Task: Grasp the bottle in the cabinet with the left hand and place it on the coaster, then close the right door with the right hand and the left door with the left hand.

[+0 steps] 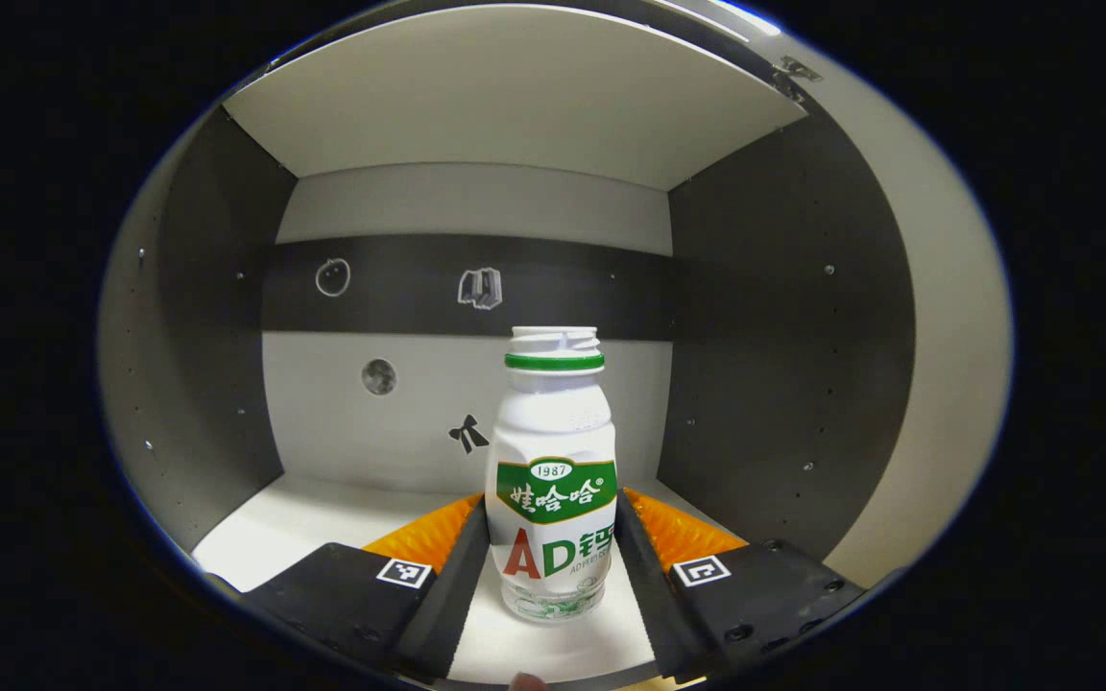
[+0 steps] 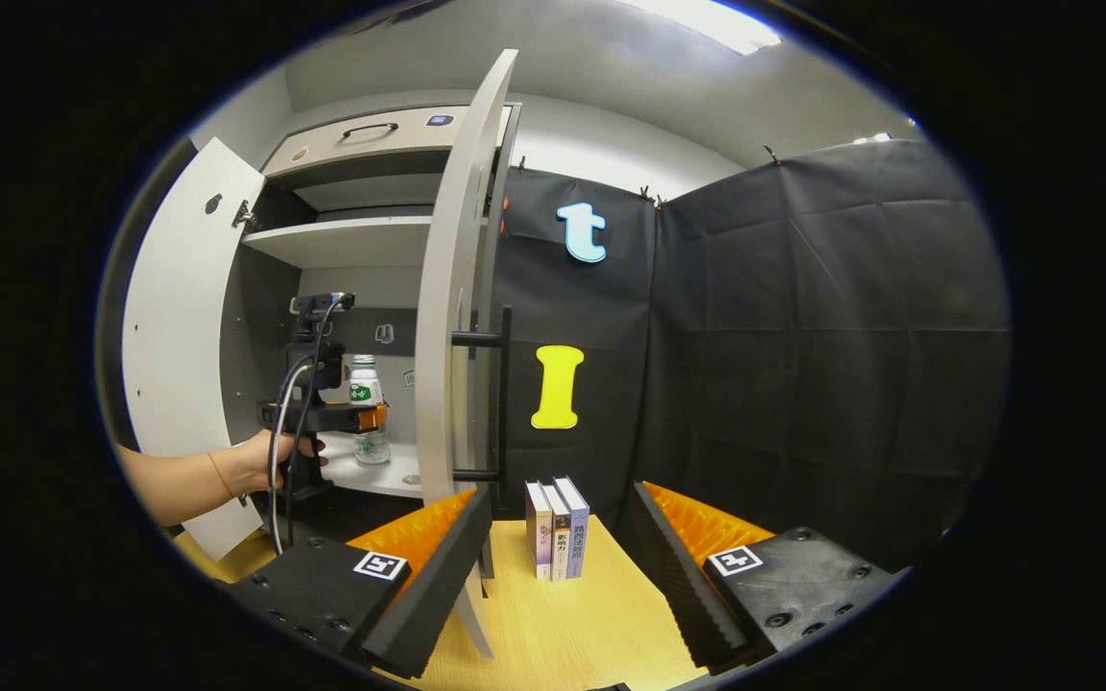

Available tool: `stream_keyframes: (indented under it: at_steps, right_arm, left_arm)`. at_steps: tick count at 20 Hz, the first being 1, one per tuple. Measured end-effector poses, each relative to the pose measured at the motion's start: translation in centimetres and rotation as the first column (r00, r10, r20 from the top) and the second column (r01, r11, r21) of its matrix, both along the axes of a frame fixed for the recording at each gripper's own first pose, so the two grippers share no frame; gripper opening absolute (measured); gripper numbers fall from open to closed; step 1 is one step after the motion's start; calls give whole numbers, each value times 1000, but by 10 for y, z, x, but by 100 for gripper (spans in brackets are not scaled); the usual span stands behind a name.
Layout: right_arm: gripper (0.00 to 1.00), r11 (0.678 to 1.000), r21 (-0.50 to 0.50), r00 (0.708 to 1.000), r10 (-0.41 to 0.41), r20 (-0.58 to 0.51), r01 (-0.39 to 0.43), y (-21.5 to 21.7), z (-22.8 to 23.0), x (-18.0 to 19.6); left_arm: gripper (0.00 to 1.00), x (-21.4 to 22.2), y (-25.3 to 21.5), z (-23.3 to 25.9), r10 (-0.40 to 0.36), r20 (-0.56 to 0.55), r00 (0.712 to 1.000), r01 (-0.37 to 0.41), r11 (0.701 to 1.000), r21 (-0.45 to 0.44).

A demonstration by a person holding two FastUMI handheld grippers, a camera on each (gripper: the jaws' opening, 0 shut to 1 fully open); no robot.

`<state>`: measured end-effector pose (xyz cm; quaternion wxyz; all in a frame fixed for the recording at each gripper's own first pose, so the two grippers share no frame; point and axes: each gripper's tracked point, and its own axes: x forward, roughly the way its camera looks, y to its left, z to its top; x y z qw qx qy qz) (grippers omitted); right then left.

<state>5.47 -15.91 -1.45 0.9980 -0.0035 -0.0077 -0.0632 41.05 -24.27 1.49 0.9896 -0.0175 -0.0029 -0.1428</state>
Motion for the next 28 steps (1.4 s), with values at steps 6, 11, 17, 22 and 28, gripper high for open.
stream_keyframes:
  at_steps: [6, 11, 17, 22, 28]
  right_arm:
    - [98, 1000, 28, 1000, 11, 22, -11, 18, 7, -11]
    - [98, 999, 29, 999, 28, 35, -29, 35, 15, -19]
    - [98, 999, 36, 998, 34, 60, -36, 53, 26, -26]
    - [98, 999, 13, 997, 34, 73, -35, 59, 34, -30]
    - [97, 997, 8, 994, 74, 79, -75, 67, 37, -27]
  left_arm:
    - [76, -78, 53, 18, -10, 30, 1000, 10, 1000, -7]
    - [76, -150, 89, 8, -23, 54, 998, 21, 999, 40]
    - [76, -223, 104, -40, -58, 47, 997, 56, 997, 53]
    - [76, -272, 117, -92, -22, 45, 999, 21, 999, 32]
    - [77, -324, 114, -177, -27, -13, 1000, 27, 1000, 2]
